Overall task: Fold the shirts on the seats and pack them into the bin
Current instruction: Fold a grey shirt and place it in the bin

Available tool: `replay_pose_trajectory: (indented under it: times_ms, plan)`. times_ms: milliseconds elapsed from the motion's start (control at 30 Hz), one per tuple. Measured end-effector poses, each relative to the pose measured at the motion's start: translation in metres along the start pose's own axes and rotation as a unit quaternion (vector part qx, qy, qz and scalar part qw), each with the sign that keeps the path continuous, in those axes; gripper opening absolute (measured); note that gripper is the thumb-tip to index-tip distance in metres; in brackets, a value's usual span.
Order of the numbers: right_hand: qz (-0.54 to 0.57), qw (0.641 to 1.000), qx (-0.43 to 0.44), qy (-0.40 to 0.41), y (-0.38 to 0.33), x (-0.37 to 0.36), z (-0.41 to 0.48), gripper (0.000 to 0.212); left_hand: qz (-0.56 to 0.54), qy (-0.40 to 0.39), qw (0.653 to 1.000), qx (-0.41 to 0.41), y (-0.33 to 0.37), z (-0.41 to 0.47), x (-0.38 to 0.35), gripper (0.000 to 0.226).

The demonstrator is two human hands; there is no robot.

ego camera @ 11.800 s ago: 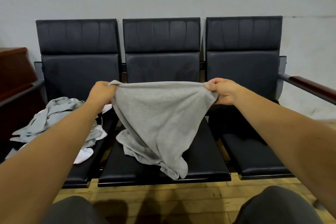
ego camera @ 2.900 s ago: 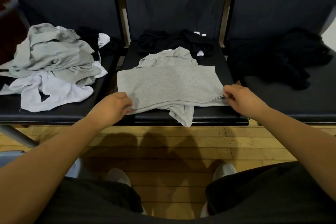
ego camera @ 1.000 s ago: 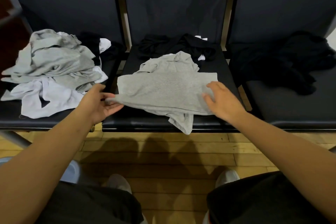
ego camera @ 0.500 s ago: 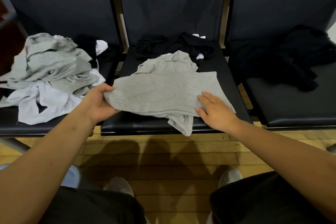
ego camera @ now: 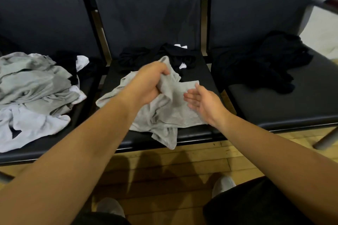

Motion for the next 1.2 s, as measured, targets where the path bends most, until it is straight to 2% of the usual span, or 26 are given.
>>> replay_pose_trajectory:
  times_ms: [67,133,167,233,300,400,467,500,567,700,800,867,1067,1200]
  plan:
    - [0.140,0.987,-0.075,-0.001,0.005,0.004,0.004,0.066,0.107,-0.023,0.994,0.006,-0.016,0.016,-0.027,0.009]
    - [0.191,0.973,-0.129,-0.019,0.009,0.009,0.005,0.077,0.225,-0.084,0.970,0.021,-0.038,0.023,-0.044,0.029]
    - [0.189,0.971,-0.143,-0.025,0.010,0.012,0.003,0.073,0.264,-0.099,0.959,0.020,-0.048,0.024,-0.044,0.040]
    - [0.130,0.983,-0.129,-0.003,0.009,0.019,0.001,0.052,0.313,-0.075,0.947,-0.013,-0.054,0.026,-0.031,0.046]
    - [0.047,0.993,-0.105,0.024,0.009,0.024,0.001,0.035,0.373,-0.039,0.925,-0.065,-0.054,0.032,-0.012,0.032]
    - [-0.072,0.995,-0.063,0.038,0.007,0.025,0.007,0.019,0.482,0.031,0.867,-0.118,-0.055,0.045,0.014,0.017]
    - [-0.155,0.986,-0.016,0.052,-0.004,0.027,0.012,0.008,0.528,0.088,0.835,-0.129,-0.059,0.050,0.026,0.027]
    - [-0.185,0.981,0.012,0.059,-0.012,0.029,0.016,0.007,0.534,0.113,0.829,-0.124,-0.063,0.052,0.030,0.035]
    - [-0.188,0.980,0.042,0.059,-0.023,0.034,0.022,0.010,0.508,0.156,0.842,-0.094,-0.069,0.053,0.037,0.049]
    - [-0.125,0.987,-0.028,0.101,-0.008,0.054,0.040,0.017,0.380,0.204,0.902,0.002,-0.087,0.057,0.057,0.070]
    - [-0.156,0.982,-0.026,0.106,-0.001,0.055,0.047,0.009,0.292,0.213,0.931,0.058,-0.093,0.066,0.071,0.073]
    - [-0.192,0.975,-0.011,0.110,-0.002,0.051,0.046,0.010,0.220,0.219,0.946,0.099,-0.090,0.068,0.070,0.065]
    - [-0.226,0.967,0.018,0.114,0.001,0.051,0.048,0.016,0.072,0.103,0.981,0.150,-0.083,0.070,0.043,0.043]
    - [-0.149,0.981,-0.006,0.125,0.007,0.056,0.049,0.017,-0.038,0.025,0.987,0.154,-0.069,0.059,0.025,0.035]
Point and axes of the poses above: each hand's wrist, its own z-axis towards the middle knuckle, its own x-axis out of the back of the hand, y = z × x, the point moved 6 cm from there along z, towards the middle knuckle, and after that the axes turned 8 degrees about x, right-handed, at the moved point
